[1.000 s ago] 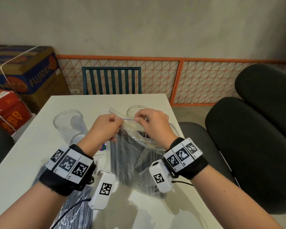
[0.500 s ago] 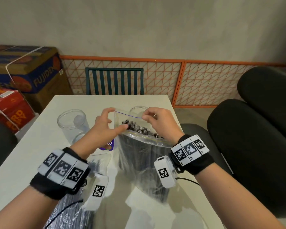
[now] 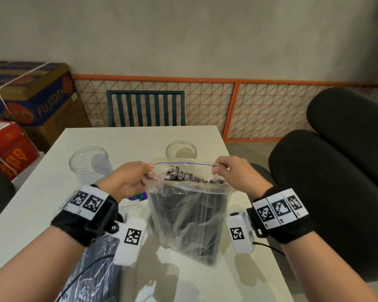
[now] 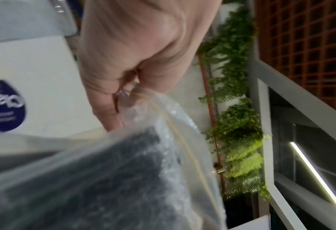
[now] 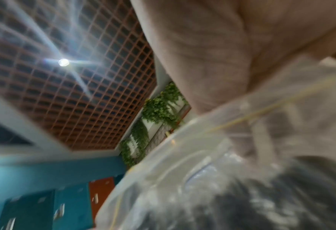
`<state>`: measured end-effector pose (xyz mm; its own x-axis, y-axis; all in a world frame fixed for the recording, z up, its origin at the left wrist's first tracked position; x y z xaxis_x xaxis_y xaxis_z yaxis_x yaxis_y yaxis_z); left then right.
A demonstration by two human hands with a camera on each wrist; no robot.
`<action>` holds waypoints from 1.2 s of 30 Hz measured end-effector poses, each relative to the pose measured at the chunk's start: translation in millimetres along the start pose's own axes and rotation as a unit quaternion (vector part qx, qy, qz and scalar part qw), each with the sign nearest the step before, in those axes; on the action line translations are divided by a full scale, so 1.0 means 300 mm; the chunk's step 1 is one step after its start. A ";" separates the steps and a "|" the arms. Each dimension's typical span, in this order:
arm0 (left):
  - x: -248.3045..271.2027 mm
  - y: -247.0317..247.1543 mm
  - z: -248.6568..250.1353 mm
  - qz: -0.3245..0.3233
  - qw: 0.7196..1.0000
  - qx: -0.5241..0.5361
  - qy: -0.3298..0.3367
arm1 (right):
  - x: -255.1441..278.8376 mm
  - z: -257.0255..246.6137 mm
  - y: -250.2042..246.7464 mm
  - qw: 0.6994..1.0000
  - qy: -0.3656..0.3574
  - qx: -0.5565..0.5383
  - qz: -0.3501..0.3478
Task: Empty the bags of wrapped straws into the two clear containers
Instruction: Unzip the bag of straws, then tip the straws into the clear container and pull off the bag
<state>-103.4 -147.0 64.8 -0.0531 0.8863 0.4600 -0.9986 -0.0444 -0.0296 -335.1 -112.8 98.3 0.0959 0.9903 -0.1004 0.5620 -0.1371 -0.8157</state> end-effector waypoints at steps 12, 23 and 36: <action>0.010 -0.015 -0.091 0.012 0.999 0.004 -0.045 | 0.074 0.065 0.120 0.876 0.289 -0.383 -0.041; 0.101 -0.019 -0.143 -0.048 0.997 -0.028 -0.057 | 0.206 0.019 0.094 0.921 0.239 -0.297 -0.080; 0.154 -0.014 -0.323 -0.074 0.948 0.233 -0.202 | 0.236 0.128 0.271 0.678 0.413 -0.608 -0.021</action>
<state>-101.1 -61.4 0.3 0.1845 0.6544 0.7333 -0.8844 -0.2148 0.4143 -314.1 -53.0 3.1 0.2041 0.7131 0.6707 0.7926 -0.5225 0.3143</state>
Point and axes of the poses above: each hand's wrist, its own x-axis away from the middle knuckle, its own y-axis out of the palm, z = x × y, the point moved 6 cm from there along -x, towards the middle knuckle, and after that the axes turned 11 degrees about z, right-handed, at the moved point
